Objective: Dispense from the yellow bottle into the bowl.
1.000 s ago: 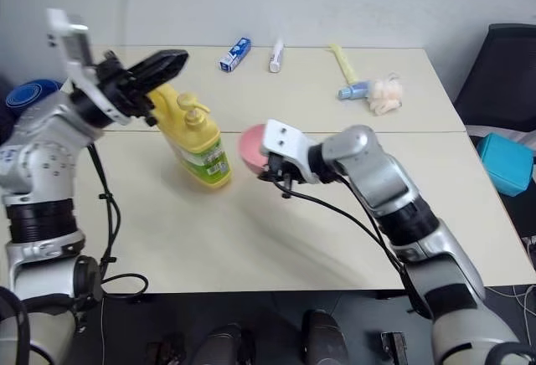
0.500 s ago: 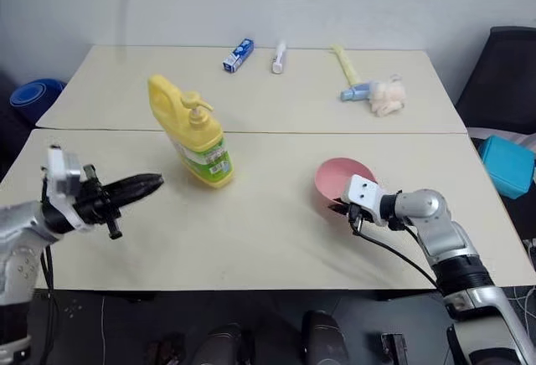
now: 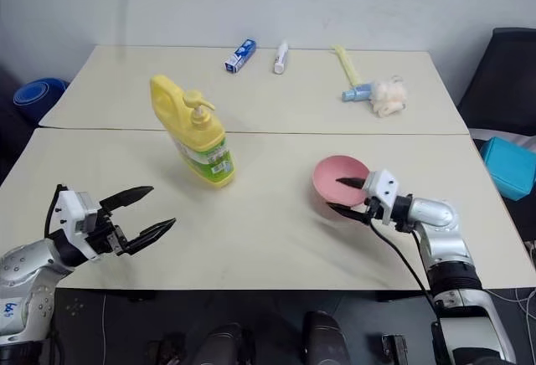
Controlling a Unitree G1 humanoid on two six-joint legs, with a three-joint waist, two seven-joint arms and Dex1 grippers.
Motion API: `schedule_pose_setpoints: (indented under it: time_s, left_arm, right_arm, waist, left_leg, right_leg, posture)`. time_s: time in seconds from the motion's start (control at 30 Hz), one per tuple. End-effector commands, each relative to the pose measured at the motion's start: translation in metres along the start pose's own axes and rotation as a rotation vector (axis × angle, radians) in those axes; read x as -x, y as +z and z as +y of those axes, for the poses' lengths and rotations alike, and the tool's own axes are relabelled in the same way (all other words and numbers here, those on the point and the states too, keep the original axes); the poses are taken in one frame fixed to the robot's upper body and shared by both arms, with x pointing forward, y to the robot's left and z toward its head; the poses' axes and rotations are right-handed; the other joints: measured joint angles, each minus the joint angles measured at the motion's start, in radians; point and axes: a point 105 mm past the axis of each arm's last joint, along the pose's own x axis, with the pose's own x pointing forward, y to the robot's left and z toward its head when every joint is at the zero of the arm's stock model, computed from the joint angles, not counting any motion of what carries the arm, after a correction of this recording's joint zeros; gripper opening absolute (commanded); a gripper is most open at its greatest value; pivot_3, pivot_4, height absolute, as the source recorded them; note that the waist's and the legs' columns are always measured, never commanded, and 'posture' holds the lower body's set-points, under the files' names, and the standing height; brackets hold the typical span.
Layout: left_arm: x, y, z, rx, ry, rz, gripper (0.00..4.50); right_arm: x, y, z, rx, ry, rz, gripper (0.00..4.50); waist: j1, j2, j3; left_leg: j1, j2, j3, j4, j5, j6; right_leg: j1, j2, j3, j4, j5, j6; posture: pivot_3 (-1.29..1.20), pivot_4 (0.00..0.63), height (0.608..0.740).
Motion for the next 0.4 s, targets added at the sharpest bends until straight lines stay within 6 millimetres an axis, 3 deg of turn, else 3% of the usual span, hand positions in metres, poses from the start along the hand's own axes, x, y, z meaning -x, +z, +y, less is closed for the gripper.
schedule_pose_setpoints:
  time_s: [0.03,0.17,0.27,0.4]
  left_arm:
    - [0.009,-0.004,0.0,-0.06,0.03,0.034,4.5]
    - [0.022,-0.025,-0.006,-0.096,0.065,0.12,4.5]
    - [0.031,-0.037,-0.008,-0.081,0.097,0.156,4.5]
    - [0.035,-0.041,-0.013,-0.093,0.112,0.174,4.5]
  right_arm:
    - [0.014,0.028,0.003,0.022,0.013,-0.086,4.47]
    - [0.034,0.028,0.036,0.011,0.067,-0.075,4.47]
    - [0.052,0.013,0.057,0.038,0.108,0.002,4.47]
    - [0.073,-0.005,0.059,0.014,0.03,0.073,4.47]
  waist:
    - [0.0,0.0,0.0]
    - [0.013,0.0,0.0]
    - [0.024,0.0,0.0]
    - [0.026,0.0,0.0]
  left_leg:
    - [0.0,0.0,0.0,0.0,0.0,0.0]
    - [0.0,-0.001,-0.001,0.0,0.0,0.001]
    - [0.001,-0.003,0.001,0.0,-0.001,0.003]
    - [0.002,-0.004,0.001,0.001,-0.001,0.005]
  right_leg:
    - [0.0,0.0,0.0,0.0,0.0,0.0]
    - [0.001,-0.004,-0.002,-0.001,0.0,0.0]
    - [0.002,-0.005,-0.003,0.0,0.0,0.0]
    - [0.003,-0.008,-0.003,-0.001,0.001,0.001]
  posture:
    - [0.0,0.15,0.74]
    - [0.0,0.15,0.74]
    - [0.0,0.15,0.74]
    - [0.0,0.15,0.74]
